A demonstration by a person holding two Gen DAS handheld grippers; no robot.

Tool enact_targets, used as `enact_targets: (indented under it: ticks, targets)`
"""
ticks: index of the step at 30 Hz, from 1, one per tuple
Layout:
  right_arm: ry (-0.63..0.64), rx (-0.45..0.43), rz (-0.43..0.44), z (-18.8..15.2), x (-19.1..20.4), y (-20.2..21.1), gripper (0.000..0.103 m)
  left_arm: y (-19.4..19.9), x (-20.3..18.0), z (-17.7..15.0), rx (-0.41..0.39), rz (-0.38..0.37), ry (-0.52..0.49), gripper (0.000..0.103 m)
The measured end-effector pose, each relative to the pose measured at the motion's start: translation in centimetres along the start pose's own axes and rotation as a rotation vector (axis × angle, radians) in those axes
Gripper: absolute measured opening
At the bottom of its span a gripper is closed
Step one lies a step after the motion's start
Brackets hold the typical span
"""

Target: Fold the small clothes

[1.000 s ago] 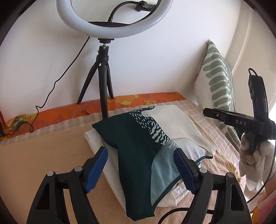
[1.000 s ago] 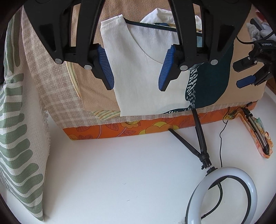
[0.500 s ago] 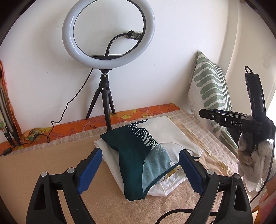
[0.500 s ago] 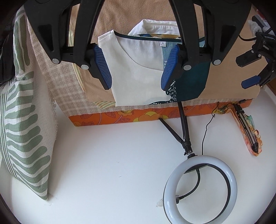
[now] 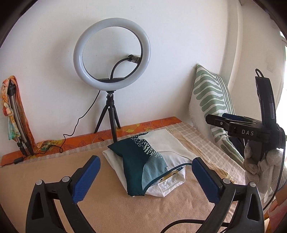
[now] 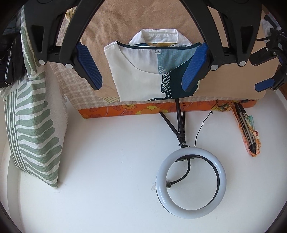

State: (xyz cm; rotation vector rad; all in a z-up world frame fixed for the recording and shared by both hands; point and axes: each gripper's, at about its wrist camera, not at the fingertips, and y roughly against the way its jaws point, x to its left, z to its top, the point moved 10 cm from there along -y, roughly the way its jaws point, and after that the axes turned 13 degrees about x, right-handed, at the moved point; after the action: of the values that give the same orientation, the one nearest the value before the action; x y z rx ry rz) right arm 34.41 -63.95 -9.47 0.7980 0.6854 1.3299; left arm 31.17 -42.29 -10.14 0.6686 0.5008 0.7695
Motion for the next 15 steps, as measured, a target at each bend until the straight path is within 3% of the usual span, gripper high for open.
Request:
enact_targets:
  ticks: [4, 15]
  targets:
    - [0.000, -0.025, 0.003, -0.6, 1.0, 1.5, 0.103, 1.9, -0.7, -0.7, -0.019, -0.003, -0.011, 0.103]
    - [-0.036, -0.057, -0.024, -4.4, 2.4, 4.3, 0.103, 5.5, -2.4, -4.4, -0.053, 0.041, -0.056, 0.103]
